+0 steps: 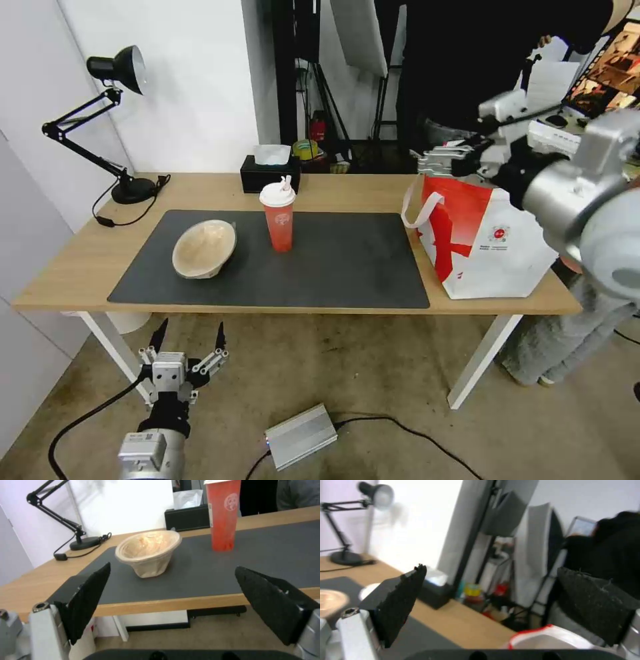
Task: Pick up the trash from the table and place it into the takeout bag.
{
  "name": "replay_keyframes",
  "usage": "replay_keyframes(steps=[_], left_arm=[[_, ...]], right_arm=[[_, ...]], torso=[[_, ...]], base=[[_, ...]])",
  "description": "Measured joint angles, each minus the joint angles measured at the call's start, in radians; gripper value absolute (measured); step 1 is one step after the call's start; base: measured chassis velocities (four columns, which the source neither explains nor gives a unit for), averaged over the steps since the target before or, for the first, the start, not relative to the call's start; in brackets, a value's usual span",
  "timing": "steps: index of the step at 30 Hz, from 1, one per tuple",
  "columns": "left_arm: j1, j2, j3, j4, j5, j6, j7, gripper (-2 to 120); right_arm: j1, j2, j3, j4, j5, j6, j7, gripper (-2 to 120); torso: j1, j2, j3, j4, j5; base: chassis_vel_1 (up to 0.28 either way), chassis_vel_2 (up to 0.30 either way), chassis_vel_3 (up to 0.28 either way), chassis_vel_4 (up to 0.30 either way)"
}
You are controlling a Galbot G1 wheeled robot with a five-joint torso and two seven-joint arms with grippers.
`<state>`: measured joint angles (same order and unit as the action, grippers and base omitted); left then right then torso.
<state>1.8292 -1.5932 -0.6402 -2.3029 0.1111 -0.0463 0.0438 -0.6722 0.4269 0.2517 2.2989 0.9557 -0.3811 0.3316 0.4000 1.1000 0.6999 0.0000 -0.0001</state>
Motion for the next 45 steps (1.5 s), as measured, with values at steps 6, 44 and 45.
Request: replay_keyframes(steps=[6,44,45], left_arm=[[0.0,0.0,-0.004,0.003,0.0,0.0,-0.001,100],[-0.016,0.006,-0.004,0.041,-0.001,-0.004,-0.001,100],[-0.016,0.006,-0.004,0.042,-0.001,-0.004,-0.001,100]], right_arm=[[-0.289,0.081,0.227,0.068,-0.143,0.05,0.017,100],[-0.978,0.55,0.34,-0.028,-0.719,0.396,-0.269,98],[-0.979,0.55,0.339,-0.036,-0.723,0.396,-0.279,99]], torso=[[0.0,0.0,0.0,0.0,0.0],[0.0,0.0,0.0,0.0,0.0001],[0.0,0.0,0.0,0.0,0.0001]], base=[[0.0,0.0,0.0,0.0],[0.0,0.0,0.0,0.0],[0.0,0.0,0.0,0.0]])
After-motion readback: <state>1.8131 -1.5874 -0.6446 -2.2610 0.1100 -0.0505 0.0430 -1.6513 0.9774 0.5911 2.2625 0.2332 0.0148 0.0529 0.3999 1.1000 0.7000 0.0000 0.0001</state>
